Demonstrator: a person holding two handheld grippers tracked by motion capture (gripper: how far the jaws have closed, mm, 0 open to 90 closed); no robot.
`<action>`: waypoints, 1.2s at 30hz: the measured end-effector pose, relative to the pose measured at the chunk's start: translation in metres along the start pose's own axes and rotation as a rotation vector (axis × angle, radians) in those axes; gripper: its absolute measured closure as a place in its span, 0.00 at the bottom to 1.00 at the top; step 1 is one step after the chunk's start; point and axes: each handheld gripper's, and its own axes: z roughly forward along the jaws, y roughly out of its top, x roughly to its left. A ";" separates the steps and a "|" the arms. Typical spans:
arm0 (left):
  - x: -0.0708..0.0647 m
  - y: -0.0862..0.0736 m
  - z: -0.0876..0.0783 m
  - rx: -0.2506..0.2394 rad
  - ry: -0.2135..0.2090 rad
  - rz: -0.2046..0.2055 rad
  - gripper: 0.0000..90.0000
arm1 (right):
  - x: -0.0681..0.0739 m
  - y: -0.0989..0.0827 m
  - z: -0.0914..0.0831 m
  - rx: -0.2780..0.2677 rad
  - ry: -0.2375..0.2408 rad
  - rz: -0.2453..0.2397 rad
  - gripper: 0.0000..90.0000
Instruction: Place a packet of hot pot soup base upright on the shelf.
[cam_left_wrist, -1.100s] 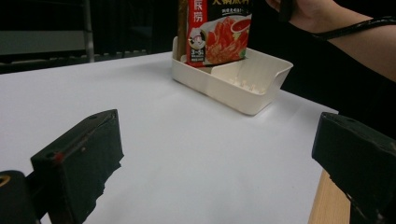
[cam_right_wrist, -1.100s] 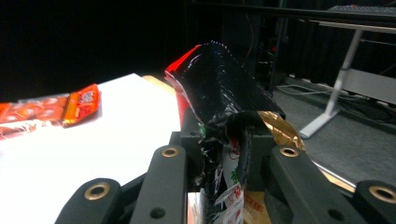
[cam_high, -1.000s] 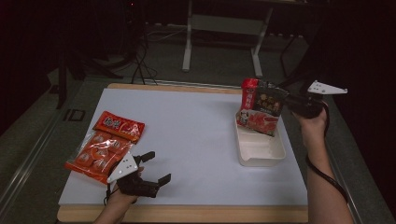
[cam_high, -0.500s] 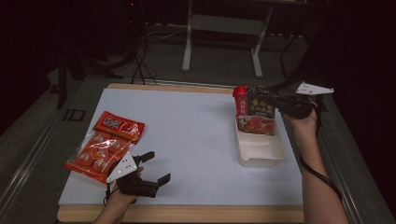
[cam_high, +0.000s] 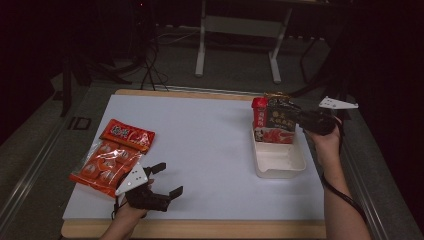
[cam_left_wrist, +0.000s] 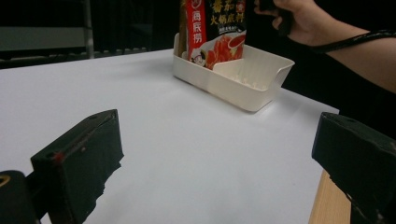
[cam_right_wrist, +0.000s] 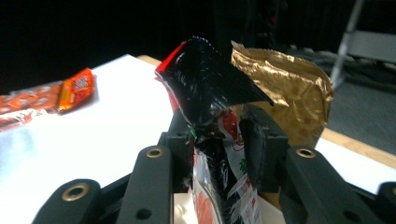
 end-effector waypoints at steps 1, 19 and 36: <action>0.000 0.000 0.000 0.003 -0.001 0.002 0.03 | 0.002 0.001 0.000 0.004 -0.013 -0.002 0.64; -0.005 0.007 0.001 0.014 -0.020 -0.022 0.07 | 0.048 0.045 -0.032 -0.108 -0.009 -0.065 0.43; -0.001 0.029 -0.023 0.073 0.008 0.020 0.17 | 0.113 0.031 -0.037 -0.174 0.081 -0.120 0.18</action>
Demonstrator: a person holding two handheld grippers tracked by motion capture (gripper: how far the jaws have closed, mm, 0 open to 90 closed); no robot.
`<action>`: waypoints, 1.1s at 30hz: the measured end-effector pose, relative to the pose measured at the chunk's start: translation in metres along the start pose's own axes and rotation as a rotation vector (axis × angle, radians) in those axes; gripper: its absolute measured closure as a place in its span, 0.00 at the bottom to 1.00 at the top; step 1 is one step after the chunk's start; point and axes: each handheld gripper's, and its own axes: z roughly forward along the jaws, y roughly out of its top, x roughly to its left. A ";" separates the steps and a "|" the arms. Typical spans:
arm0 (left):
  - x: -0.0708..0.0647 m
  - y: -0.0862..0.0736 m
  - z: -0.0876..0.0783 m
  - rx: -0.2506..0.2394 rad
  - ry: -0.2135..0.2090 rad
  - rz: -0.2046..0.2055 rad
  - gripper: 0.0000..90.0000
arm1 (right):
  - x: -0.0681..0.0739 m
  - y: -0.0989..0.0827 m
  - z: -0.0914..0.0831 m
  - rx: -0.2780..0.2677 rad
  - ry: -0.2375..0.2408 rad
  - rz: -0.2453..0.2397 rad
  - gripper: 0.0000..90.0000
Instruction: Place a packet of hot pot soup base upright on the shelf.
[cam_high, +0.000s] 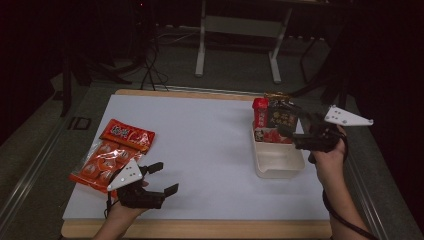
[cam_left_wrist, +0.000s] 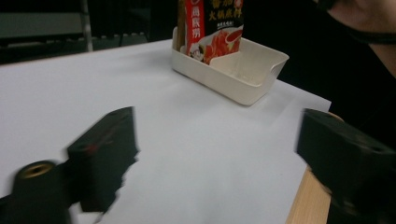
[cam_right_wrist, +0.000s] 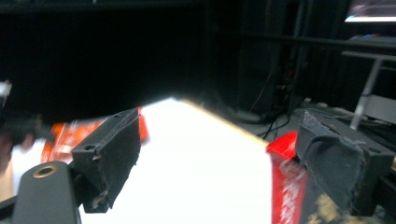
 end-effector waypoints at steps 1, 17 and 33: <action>0.002 0.002 -0.003 -0.008 0.010 0.007 0.17 | 0.004 -0.003 0.000 0.011 0.004 -0.007 0.19; 0.041 0.011 -0.053 -0.020 0.184 0.022 0.51 | 0.048 -0.039 -0.007 0.058 0.102 0.009 0.15; 0.107 -0.013 -0.103 0.102 0.497 -0.079 1.00 | 0.073 -0.058 -0.013 0.099 0.170 0.030 0.15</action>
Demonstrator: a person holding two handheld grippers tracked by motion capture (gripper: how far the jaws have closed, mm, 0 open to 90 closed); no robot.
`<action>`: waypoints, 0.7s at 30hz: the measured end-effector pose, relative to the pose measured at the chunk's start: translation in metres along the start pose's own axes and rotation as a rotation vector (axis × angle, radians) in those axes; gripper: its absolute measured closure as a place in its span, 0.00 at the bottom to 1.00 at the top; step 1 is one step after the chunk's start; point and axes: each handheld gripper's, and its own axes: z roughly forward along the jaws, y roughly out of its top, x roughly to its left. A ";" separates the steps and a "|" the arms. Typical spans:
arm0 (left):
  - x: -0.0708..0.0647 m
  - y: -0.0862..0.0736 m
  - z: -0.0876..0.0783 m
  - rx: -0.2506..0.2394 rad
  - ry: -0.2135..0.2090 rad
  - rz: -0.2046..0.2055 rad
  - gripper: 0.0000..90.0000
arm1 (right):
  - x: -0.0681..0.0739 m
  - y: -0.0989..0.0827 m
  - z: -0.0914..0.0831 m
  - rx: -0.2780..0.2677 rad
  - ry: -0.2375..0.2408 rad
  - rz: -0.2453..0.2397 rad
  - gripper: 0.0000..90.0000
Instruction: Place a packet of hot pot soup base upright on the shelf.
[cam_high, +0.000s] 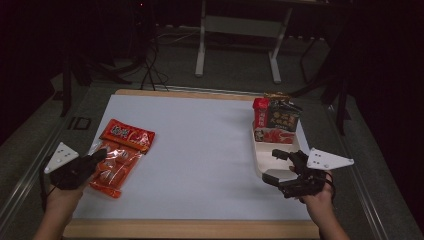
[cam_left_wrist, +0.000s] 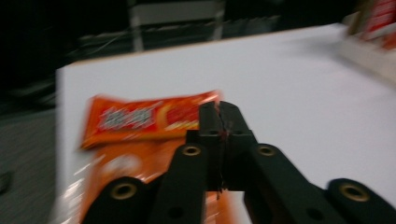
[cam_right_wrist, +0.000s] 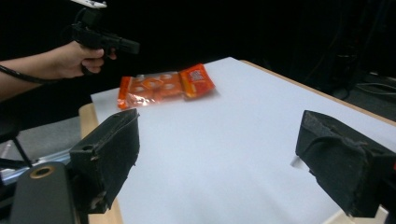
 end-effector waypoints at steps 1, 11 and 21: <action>0.006 -0.004 0.002 0.028 0.030 -0.008 1.00 | 0.000 -0.001 0.000 -0.002 0.012 0.010 0.15; 0.037 -0.030 0.021 0.186 0.169 -0.027 1.00 | 0.001 -0.005 0.006 0.001 0.027 0.001 0.15; 0.062 -0.052 0.031 0.282 0.249 -0.068 1.00 | 0.001 -0.007 0.009 0.002 0.046 0.003 0.15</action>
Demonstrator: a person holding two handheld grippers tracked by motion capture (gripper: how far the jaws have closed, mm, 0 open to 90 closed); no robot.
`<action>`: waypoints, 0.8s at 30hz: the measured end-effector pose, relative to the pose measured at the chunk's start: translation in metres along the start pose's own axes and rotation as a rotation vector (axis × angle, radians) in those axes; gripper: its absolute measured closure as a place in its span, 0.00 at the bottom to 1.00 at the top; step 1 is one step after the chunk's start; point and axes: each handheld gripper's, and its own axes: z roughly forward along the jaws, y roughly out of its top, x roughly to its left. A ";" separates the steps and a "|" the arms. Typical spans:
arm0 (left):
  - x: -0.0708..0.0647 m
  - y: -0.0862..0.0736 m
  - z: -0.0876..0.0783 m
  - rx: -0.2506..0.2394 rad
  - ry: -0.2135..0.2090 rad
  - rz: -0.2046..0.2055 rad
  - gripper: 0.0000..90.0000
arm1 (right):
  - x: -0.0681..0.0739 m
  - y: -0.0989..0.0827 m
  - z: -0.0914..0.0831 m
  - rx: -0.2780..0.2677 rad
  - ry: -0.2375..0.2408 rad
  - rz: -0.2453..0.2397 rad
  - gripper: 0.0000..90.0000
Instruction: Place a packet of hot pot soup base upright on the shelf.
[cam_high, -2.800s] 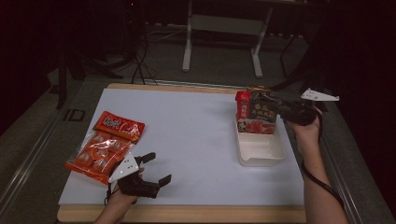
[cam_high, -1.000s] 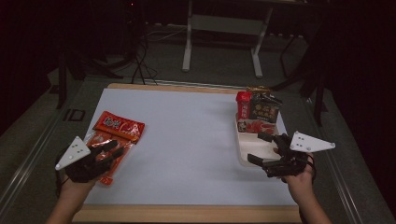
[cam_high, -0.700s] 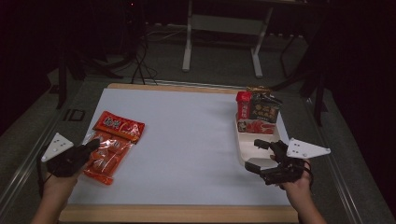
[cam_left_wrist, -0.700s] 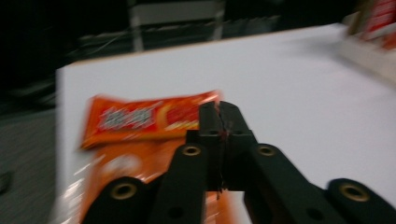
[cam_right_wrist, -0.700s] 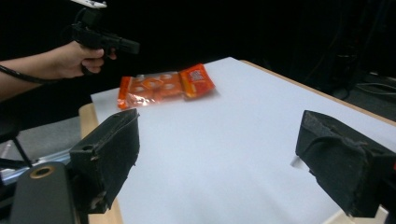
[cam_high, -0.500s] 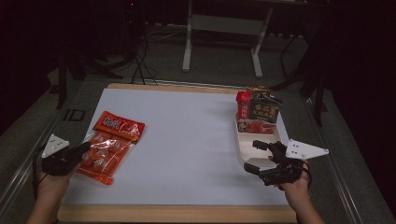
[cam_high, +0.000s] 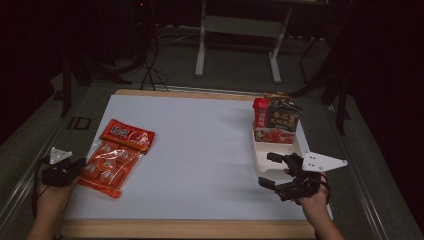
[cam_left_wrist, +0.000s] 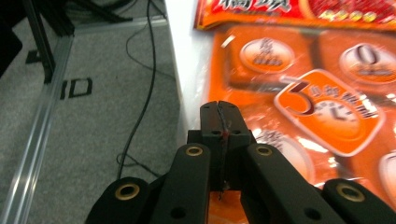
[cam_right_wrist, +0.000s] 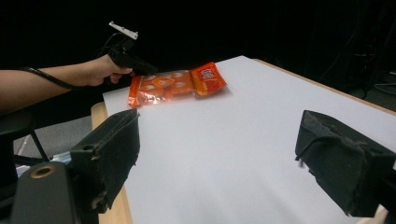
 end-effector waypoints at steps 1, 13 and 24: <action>0.000 0.000 0.001 0.021 0.016 0.012 1.00 | 0.000 0.000 0.000 0.001 0.001 0.001 0.15; -0.008 0.004 0.002 0.126 -0.042 0.093 1.00 | -0.001 -0.002 0.002 0.014 0.004 0.006 0.15; -0.056 0.004 -0.002 0.134 -0.182 0.112 1.00 | 0.000 -0.002 0.003 0.019 0.012 0.003 0.15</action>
